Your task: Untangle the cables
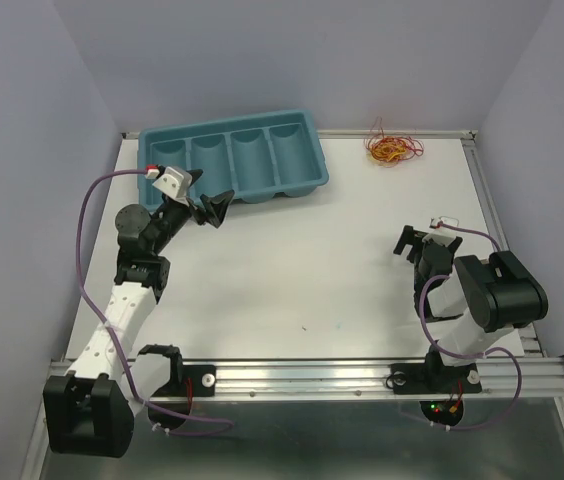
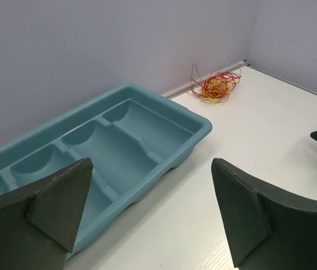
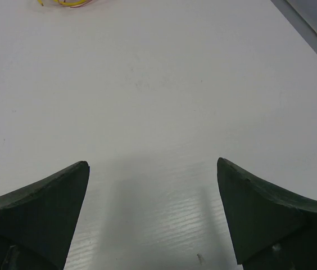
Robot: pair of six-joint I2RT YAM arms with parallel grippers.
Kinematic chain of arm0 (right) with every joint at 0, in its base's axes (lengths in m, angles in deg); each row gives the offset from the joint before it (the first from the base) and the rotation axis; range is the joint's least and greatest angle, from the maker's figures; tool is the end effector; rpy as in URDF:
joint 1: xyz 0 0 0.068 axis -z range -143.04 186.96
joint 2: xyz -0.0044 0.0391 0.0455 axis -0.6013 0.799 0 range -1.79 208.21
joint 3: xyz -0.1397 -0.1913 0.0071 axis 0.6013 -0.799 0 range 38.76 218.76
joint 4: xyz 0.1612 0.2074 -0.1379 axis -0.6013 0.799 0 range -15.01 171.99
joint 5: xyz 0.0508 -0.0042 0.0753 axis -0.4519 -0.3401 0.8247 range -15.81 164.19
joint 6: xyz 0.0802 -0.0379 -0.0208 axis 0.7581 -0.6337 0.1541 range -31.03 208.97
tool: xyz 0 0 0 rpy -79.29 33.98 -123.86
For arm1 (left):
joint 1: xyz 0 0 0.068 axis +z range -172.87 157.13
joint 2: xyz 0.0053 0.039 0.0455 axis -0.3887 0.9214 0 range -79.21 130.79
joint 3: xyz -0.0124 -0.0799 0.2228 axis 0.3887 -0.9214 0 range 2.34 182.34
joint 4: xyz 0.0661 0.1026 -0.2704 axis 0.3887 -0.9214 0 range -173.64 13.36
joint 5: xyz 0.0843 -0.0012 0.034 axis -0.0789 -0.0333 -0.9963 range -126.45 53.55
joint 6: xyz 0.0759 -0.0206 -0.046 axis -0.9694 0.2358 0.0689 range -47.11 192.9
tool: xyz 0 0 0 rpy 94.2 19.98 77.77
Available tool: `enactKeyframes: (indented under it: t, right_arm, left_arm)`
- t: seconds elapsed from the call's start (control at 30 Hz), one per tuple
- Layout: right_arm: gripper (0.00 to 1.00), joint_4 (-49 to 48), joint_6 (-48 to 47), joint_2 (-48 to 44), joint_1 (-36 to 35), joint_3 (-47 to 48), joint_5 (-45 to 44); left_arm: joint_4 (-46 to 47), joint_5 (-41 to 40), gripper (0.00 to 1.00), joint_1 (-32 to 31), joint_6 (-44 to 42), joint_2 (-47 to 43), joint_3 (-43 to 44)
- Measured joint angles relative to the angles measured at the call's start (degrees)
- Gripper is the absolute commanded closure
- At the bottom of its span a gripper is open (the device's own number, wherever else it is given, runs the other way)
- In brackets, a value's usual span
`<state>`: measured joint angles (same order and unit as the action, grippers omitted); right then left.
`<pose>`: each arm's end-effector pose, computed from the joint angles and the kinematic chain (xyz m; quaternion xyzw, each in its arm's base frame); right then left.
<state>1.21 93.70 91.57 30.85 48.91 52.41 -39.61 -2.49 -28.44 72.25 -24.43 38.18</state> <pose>0.2757 -0.0009 0.0422 0.1131 0.7505 -0.0835 0.6457 0.3045 -0.0754 0.3078 0.2664 0.5480 -0.2045 0.7661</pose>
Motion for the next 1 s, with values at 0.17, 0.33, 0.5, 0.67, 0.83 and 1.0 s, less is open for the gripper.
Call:
enactKeyframes:
  t: [0.17,0.33,0.5,0.67,0.83,1.0]
  right_arm:
    - [0.00,0.0,0.0,0.0,0.0,0.0,0.0]
    - [0.00,0.0,0.0,0.0,0.0,0.0,0.0]
    - [0.00,0.0,0.2,0.0,0.0,0.0,-0.6]
    - [0.00,0.0,0.2,0.0,0.0,0.0,-0.7]
    - [0.00,0.2,0.1,-1.1,0.0,0.1,-0.7]
    - [0.00,18.8,0.7,-14.2,-0.3,9.1,-1.7]
  left_arm:
    - [0.1,-1.1,0.01,0.0,0.1,-0.4,0.0]
    - [0.1,-1.1,0.01,0.0,0.1,-0.2,0.0]
    - [0.0,-0.1,0.01,0.0,0.0,0.5,0.0]
    - [-0.9,0.8,0.01,0.0,0.0,2.7,0.5]
    - [-2.6,1.4,0.01,0.0,0.0,3.9,1.7]
    - [-3.0,2.0,0.01,0.0,0.0,3.9,1.8]
